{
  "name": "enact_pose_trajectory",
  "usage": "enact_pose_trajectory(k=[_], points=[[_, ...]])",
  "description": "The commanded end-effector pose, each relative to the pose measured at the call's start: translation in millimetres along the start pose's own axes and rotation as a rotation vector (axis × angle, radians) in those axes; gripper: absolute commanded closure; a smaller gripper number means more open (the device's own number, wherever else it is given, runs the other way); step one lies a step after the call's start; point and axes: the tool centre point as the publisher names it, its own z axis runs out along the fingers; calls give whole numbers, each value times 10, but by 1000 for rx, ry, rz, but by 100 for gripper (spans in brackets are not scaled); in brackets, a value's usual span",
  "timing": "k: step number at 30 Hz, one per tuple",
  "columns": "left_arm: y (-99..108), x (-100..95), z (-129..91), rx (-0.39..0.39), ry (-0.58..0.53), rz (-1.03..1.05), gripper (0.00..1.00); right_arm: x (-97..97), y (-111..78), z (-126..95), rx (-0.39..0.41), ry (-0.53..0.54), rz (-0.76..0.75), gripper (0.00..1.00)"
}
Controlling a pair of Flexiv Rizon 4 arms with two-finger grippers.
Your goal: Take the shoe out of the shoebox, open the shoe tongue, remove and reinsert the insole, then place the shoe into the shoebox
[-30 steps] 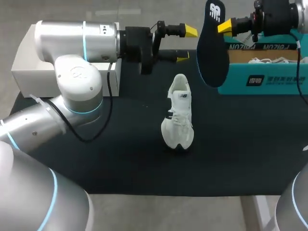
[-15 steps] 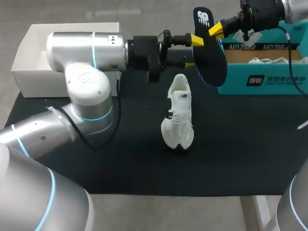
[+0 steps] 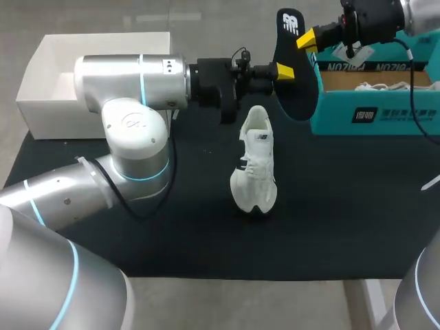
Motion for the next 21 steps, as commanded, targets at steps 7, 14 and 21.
enact_pose_trajectory(k=[7, 14, 21], points=[[-9, 67, 9, -7, 16, -3, 100, 21, -83, 70, -22, 3, 11, 100], [12, 55, -39, -14, 6, -28, 100, 93, -161, 18, -151, 44, -22, 0], [69, 39, -122, -17, 1, -55, 100, 247, -345, -120, -164, 72, -72, 0]])
